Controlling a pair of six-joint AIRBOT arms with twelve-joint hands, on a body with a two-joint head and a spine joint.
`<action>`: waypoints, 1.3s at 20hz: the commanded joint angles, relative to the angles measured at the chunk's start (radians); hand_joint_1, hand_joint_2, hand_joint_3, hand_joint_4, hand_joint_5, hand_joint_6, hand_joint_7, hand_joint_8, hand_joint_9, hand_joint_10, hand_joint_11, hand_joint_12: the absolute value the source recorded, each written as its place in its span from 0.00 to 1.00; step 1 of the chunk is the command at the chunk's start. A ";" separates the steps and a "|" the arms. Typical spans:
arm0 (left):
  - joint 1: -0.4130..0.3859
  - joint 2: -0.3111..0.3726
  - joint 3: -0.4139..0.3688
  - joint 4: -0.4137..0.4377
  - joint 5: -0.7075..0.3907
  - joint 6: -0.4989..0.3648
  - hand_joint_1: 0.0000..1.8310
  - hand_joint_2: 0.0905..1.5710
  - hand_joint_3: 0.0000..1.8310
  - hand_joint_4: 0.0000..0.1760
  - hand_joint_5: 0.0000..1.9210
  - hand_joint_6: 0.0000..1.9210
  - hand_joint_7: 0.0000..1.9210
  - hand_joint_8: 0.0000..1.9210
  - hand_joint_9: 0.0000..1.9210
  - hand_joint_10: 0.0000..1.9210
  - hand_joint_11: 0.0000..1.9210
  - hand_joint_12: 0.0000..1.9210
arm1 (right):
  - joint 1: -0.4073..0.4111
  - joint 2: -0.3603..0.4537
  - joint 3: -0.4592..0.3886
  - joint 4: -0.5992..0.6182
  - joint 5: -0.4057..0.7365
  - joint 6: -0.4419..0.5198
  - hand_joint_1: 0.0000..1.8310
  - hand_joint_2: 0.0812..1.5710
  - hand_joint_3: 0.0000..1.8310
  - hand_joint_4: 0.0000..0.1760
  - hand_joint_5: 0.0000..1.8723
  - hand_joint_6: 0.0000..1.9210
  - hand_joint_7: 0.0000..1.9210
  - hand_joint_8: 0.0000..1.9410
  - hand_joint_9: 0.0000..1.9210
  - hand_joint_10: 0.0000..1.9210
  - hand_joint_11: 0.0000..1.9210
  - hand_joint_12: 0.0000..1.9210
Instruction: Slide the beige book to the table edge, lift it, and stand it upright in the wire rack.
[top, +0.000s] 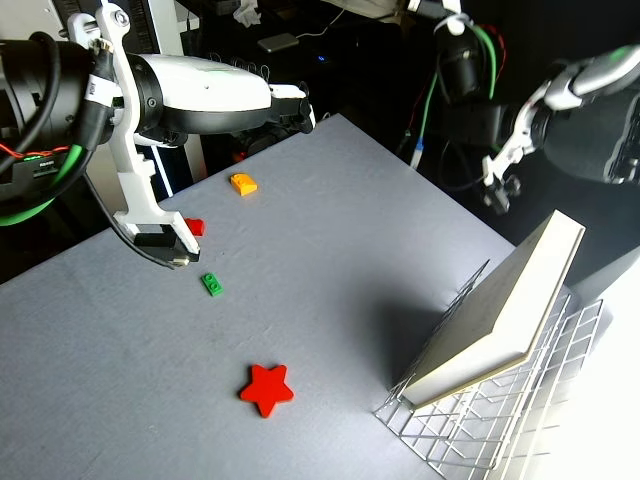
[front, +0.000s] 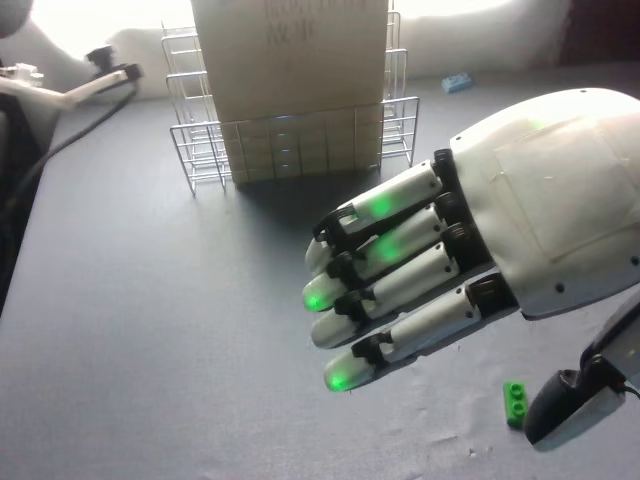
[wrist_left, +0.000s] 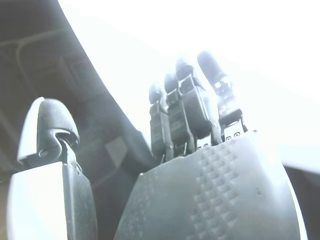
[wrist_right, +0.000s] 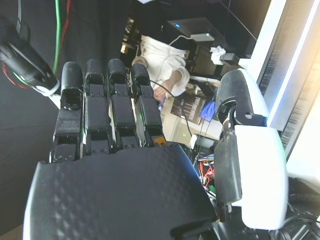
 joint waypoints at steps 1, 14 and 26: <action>0.004 0.037 -0.020 0.018 -0.065 -0.010 0.39 0.65 0.00 0.00 0.29 0.01 0.27 0.01 0.28 0.01 0.07 0.57 | -0.014 0.013 -0.008 0.152 -0.003 -0.049 0.16 0.72 0.00 0.00 0.15 0.00 0.16 0.00 0.16 0.00 0.00 0.43; 0.203 0.448 -0.337 0.403 0.237 -0.008 0.52 0.73 0.00 1.00 0.44 0.65 0.32 0.65 0.31 0.82 0.30 0.97 | -0.128 0.107 -0.049 0.407 -0.021 -0.245 0.53 0.73 0.00 0.92 0.45 0.64 0.37 0.73 0.32 0.84 0.27 0.97; 0.396 0.673 -0.358 0.791 -0.057 0.228 0.60 0.77 0.02 0.00 0.69 1.00 0.78 1.00 0.80 1.00 0.83 1.00 | -0.130 0.161 -0.067 0.414 -0.034 -0.251 0.71 0.46 0.54 1.00 0.77 1.00 0.80 1.00 0.83 1.00 0.85 1.00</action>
